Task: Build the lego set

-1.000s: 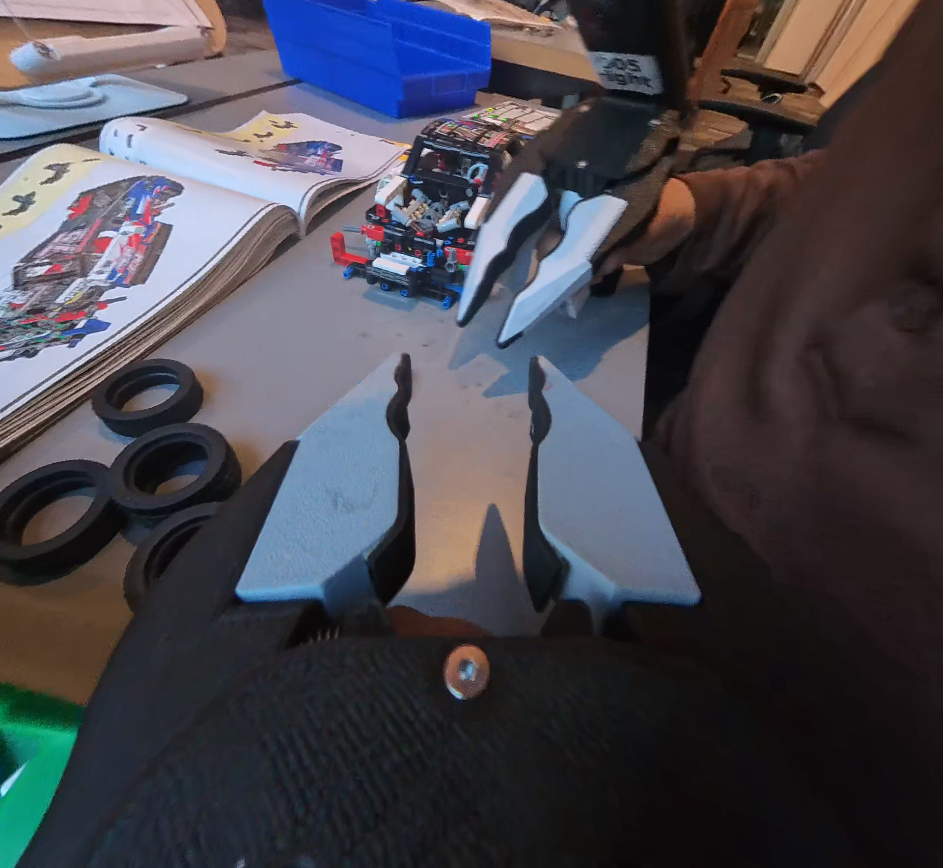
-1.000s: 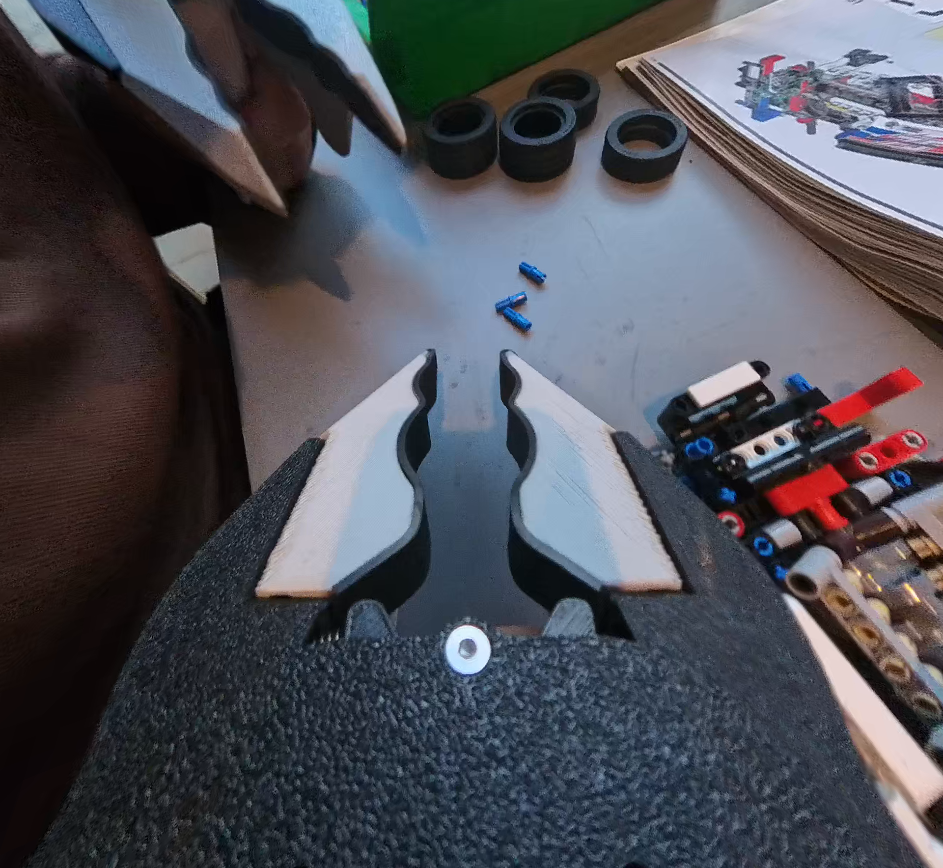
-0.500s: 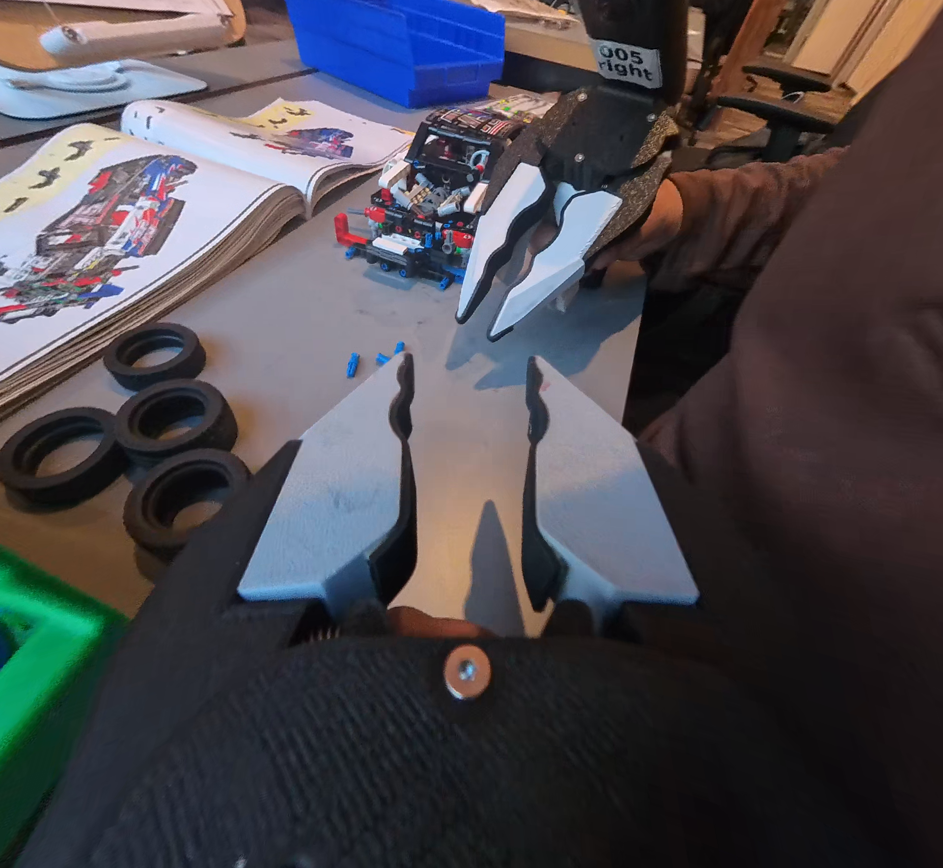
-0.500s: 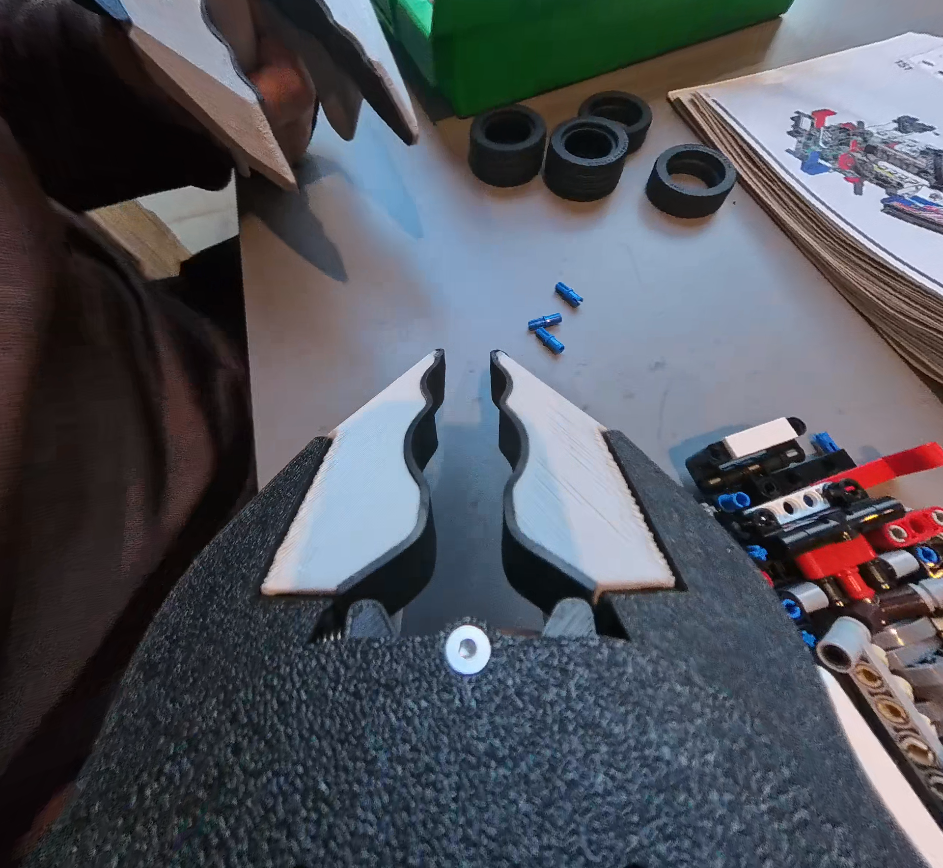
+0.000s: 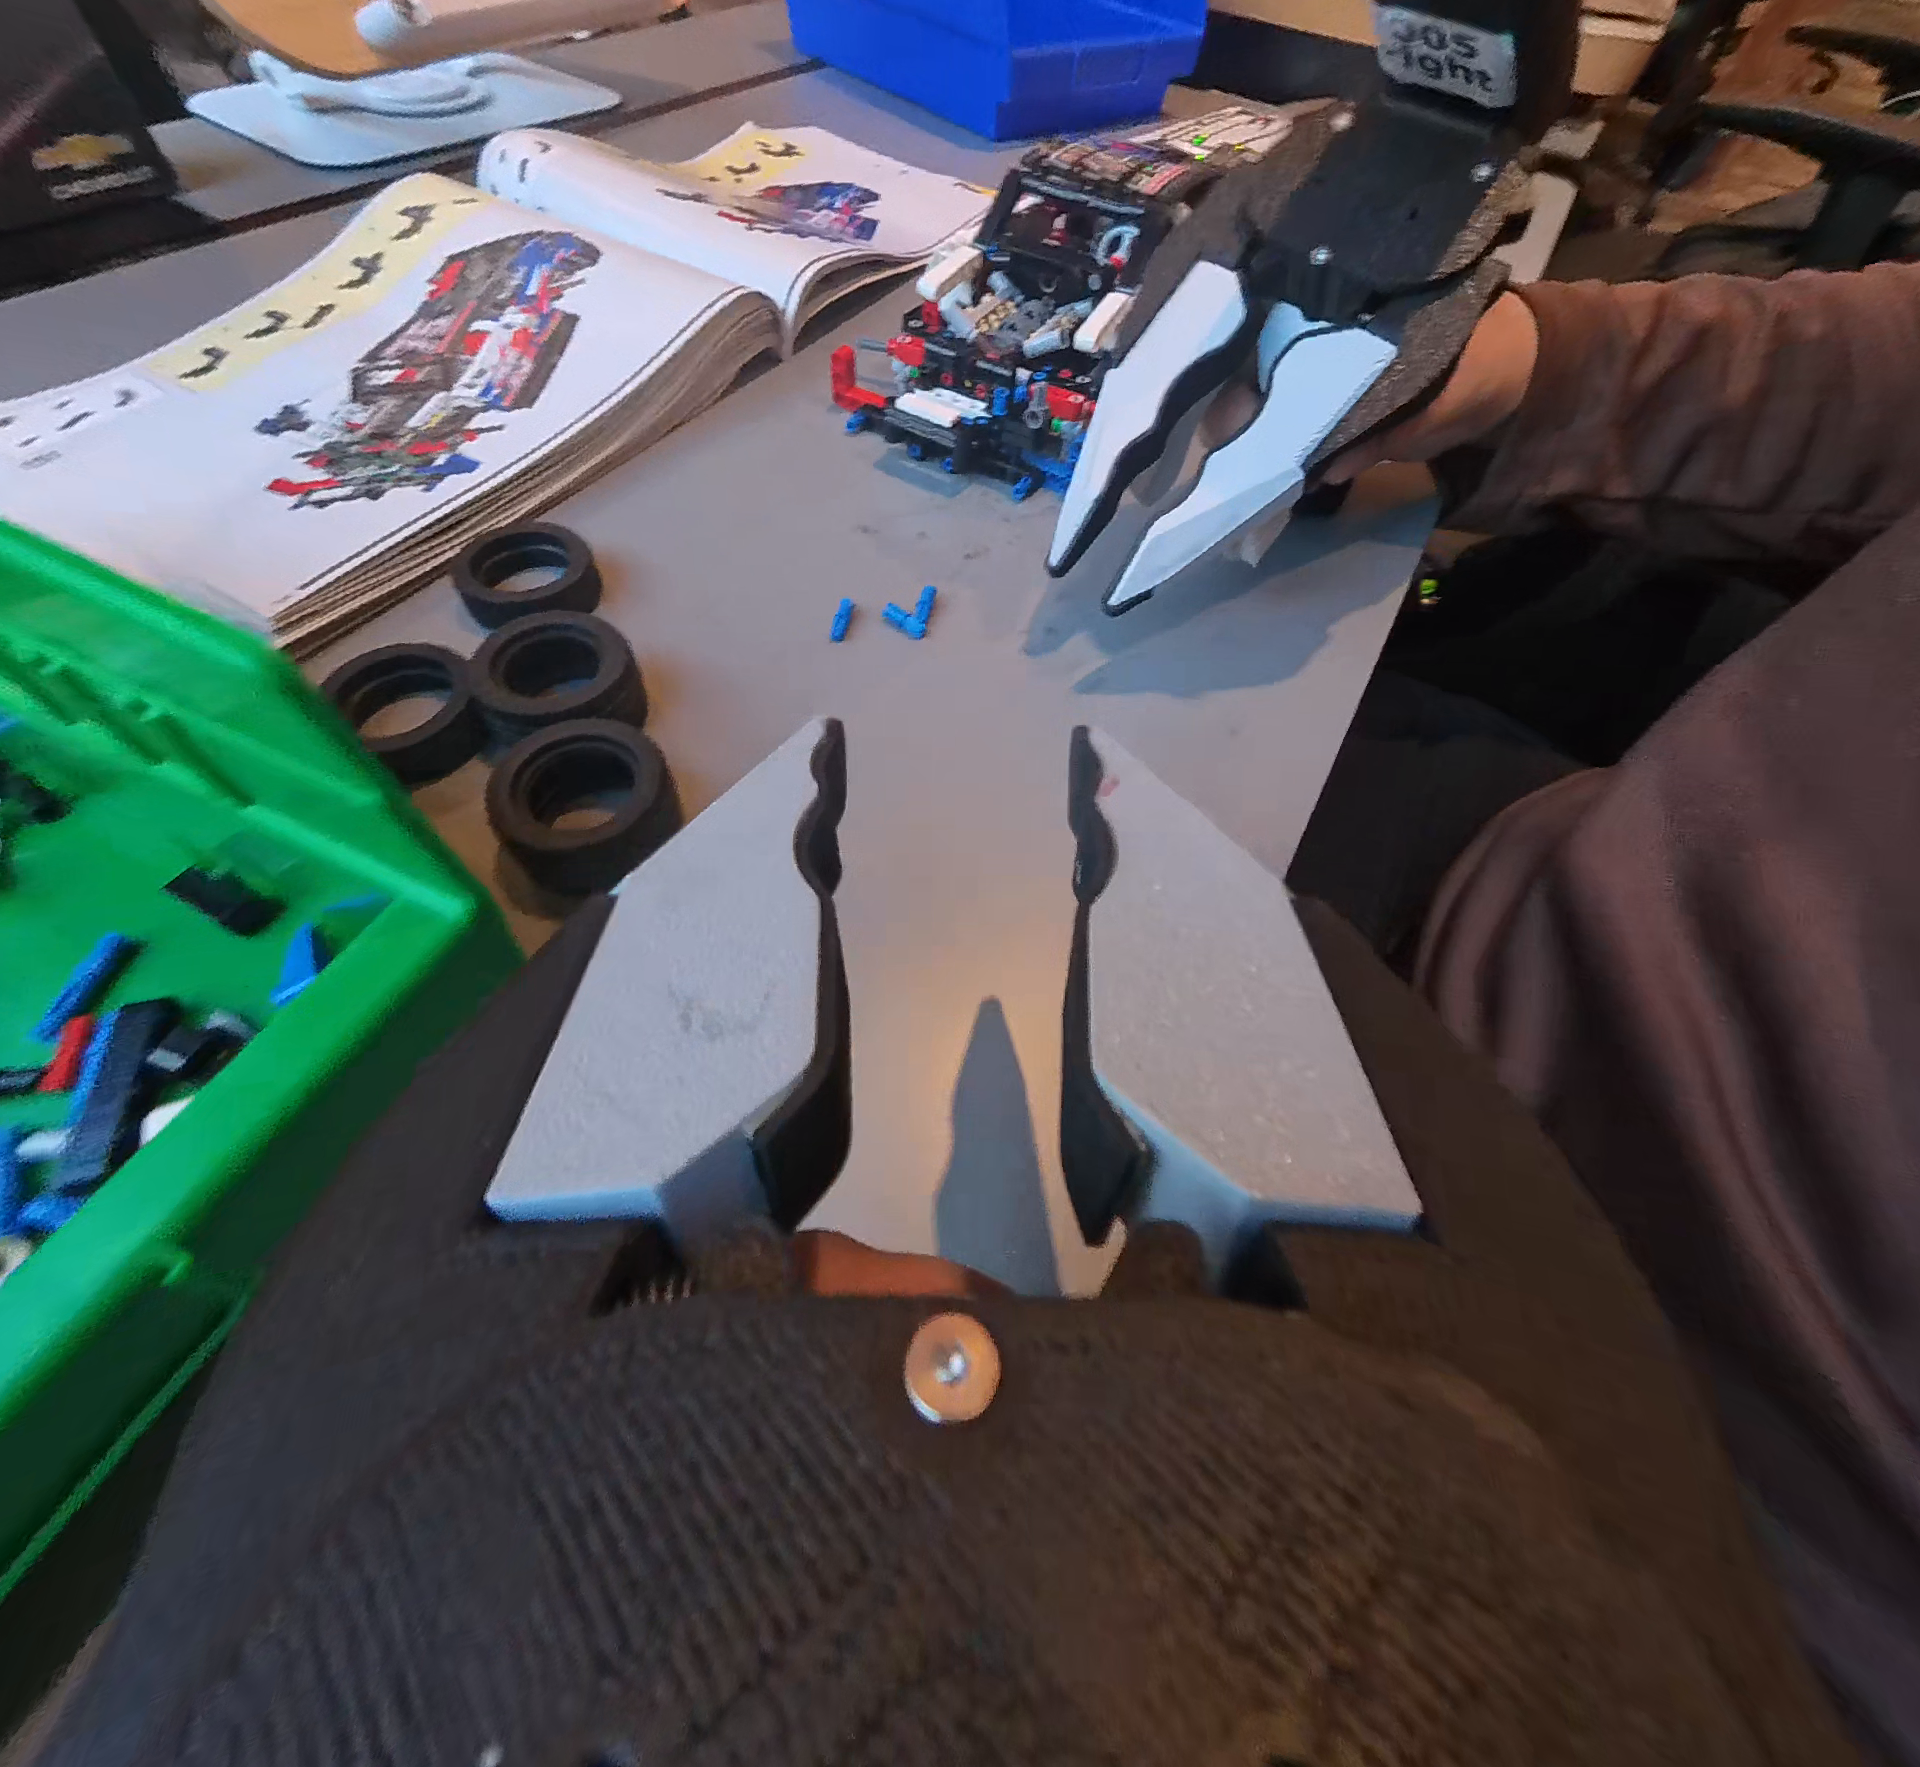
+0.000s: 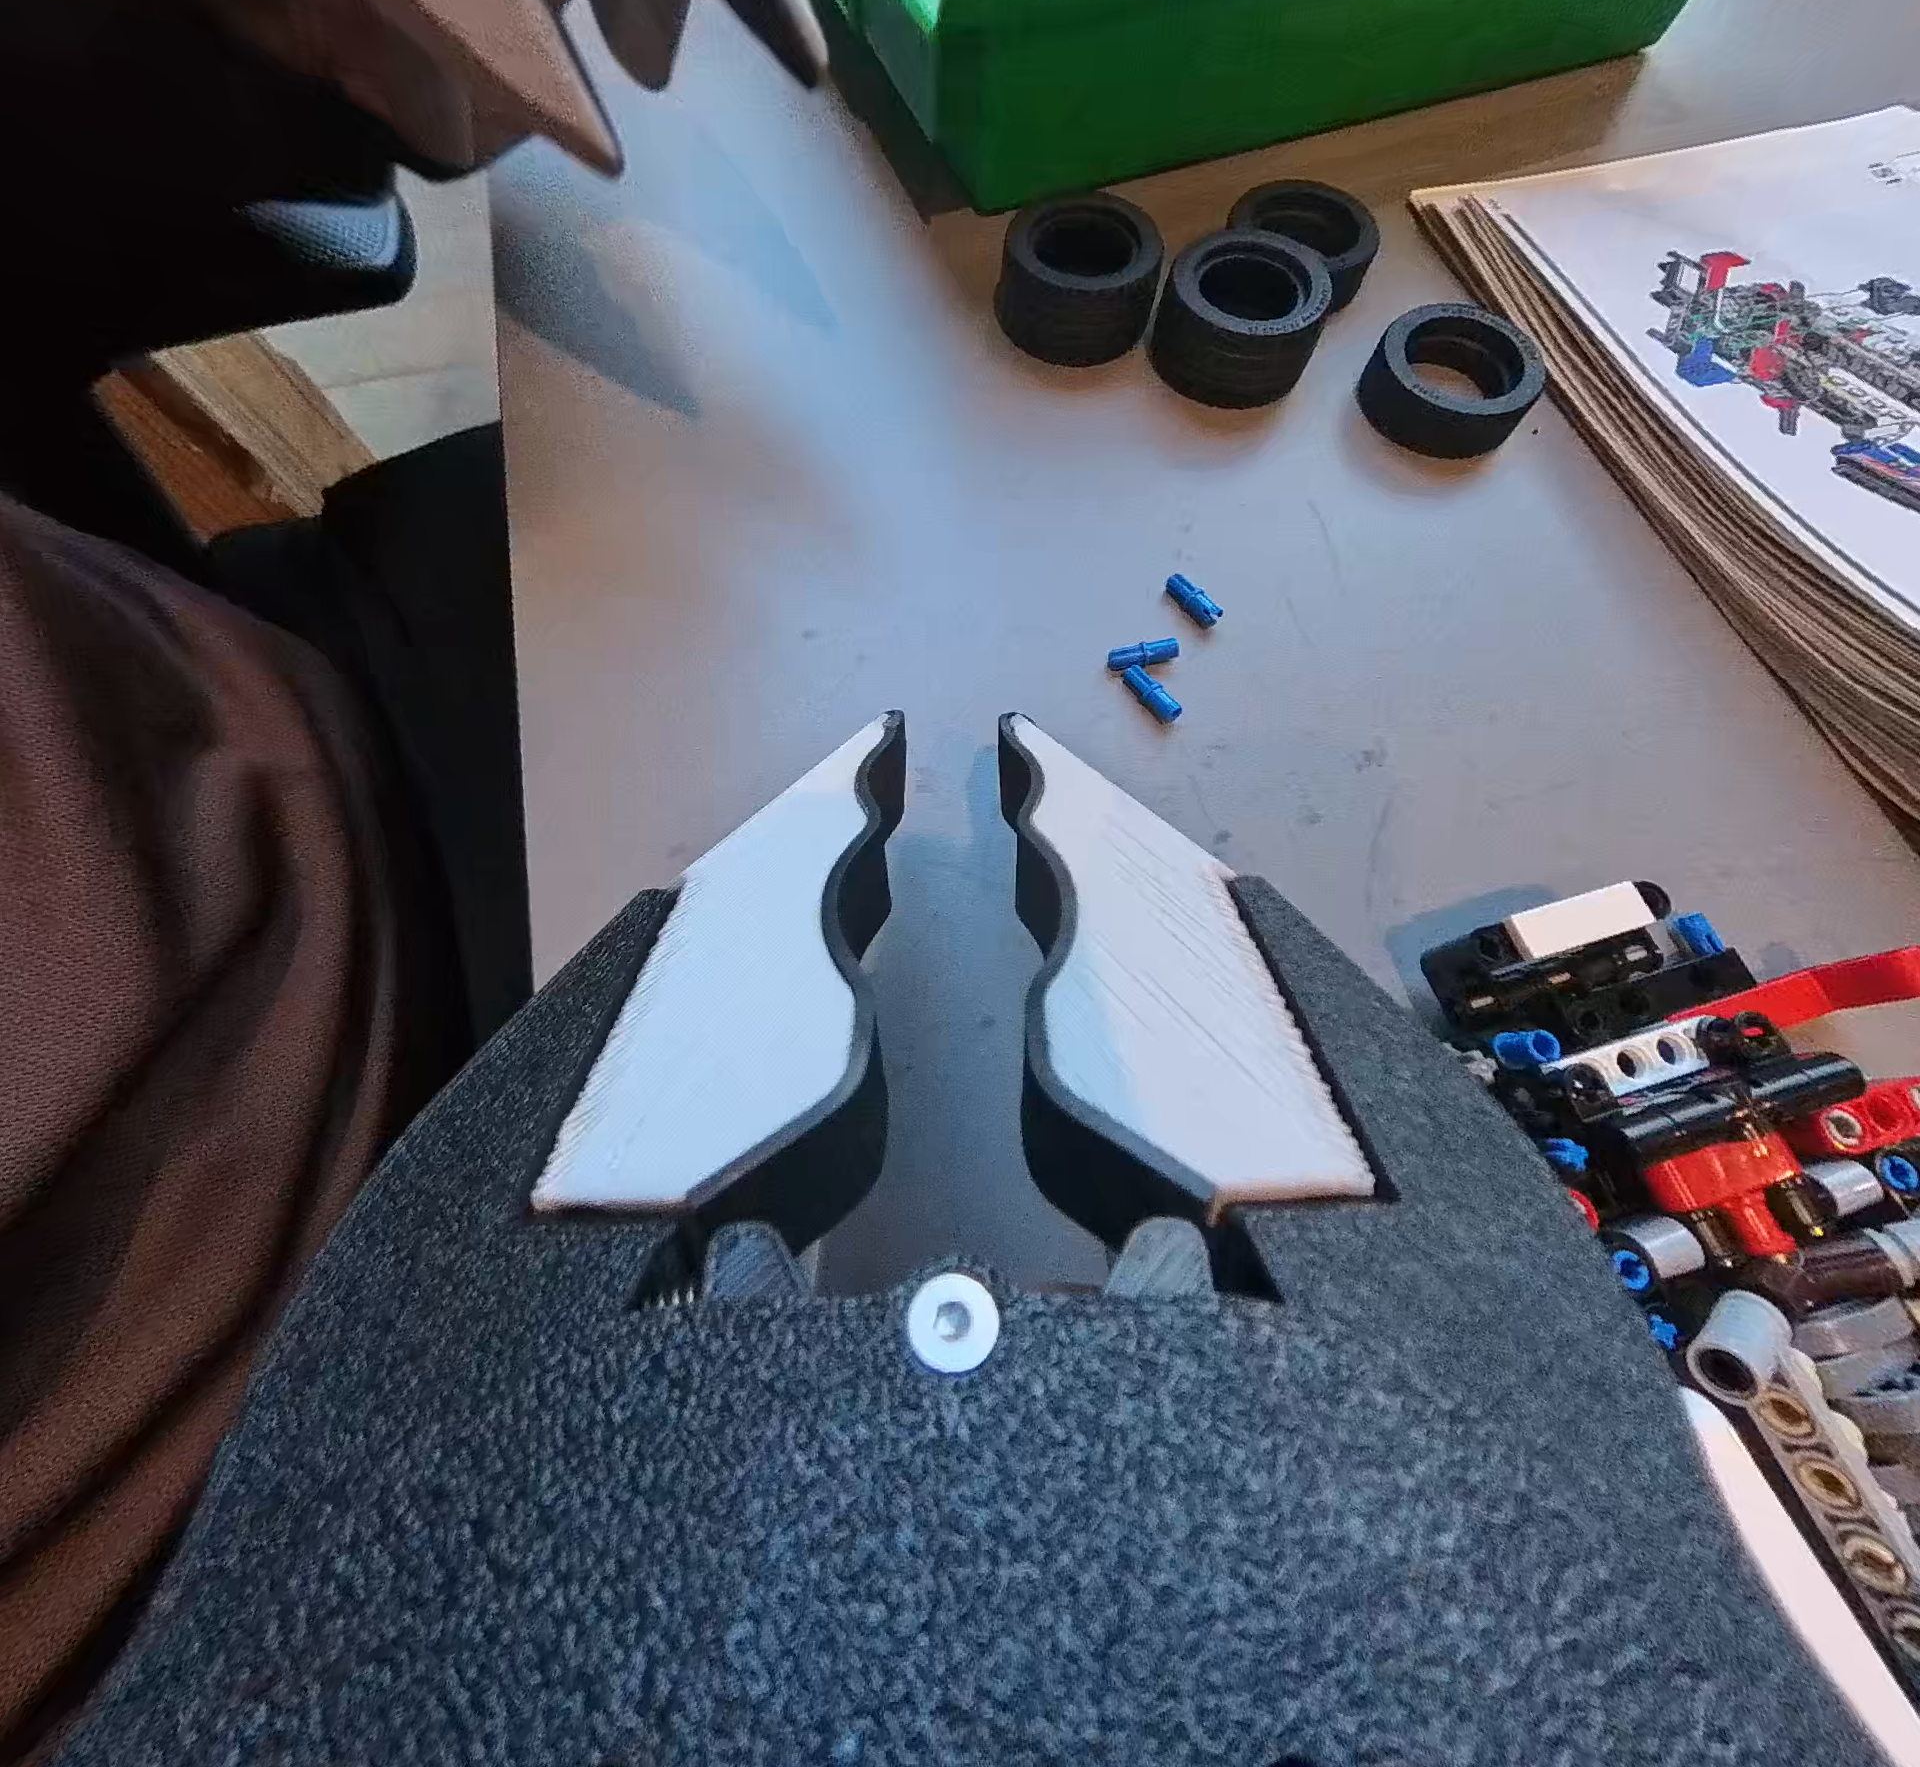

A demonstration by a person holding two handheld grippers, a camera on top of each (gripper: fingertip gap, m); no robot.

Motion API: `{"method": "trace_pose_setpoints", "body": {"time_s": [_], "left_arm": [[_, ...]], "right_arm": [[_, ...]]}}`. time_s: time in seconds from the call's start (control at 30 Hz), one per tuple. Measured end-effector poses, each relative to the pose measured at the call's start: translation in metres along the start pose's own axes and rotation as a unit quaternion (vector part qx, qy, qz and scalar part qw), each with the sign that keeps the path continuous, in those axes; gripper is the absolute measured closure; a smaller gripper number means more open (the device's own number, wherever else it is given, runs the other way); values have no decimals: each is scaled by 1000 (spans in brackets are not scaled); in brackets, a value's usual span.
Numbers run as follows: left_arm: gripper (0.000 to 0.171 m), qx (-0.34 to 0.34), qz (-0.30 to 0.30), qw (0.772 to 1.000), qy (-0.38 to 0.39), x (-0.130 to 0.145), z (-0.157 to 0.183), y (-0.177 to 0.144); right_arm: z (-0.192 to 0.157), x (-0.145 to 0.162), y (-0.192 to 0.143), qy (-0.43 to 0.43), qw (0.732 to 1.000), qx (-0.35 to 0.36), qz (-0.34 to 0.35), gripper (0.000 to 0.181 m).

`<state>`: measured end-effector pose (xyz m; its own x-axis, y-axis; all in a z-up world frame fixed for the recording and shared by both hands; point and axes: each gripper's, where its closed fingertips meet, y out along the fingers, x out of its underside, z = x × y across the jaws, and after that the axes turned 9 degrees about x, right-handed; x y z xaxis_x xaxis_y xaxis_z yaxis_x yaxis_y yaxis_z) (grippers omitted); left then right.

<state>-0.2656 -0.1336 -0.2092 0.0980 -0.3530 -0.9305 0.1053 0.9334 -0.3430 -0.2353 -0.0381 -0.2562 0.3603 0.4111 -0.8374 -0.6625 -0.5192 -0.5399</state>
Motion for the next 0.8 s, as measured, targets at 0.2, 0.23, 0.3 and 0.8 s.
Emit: {"method": "trace_pose_setpoints", "body": {"time_s": [0.2,0.23,0.3,0.8], "left_arm": [[131,-56,-5,998,-3,-5,-20,-27],[131,-66,-9,998,-1,-5,-24,-32],[131,-88,-14,996,5,-7,-32,-42],[139,-353,-52,933,51,-116,-211,-150]], "right_arm": [[-2,0,0,-1,1000,-7,-1,164],[-2,0,0,0,1000,-9,0,164],[-2,0,-1,3,1000,-11,1,164],[1,-1,-1,31,999,-21,1,164]]}}
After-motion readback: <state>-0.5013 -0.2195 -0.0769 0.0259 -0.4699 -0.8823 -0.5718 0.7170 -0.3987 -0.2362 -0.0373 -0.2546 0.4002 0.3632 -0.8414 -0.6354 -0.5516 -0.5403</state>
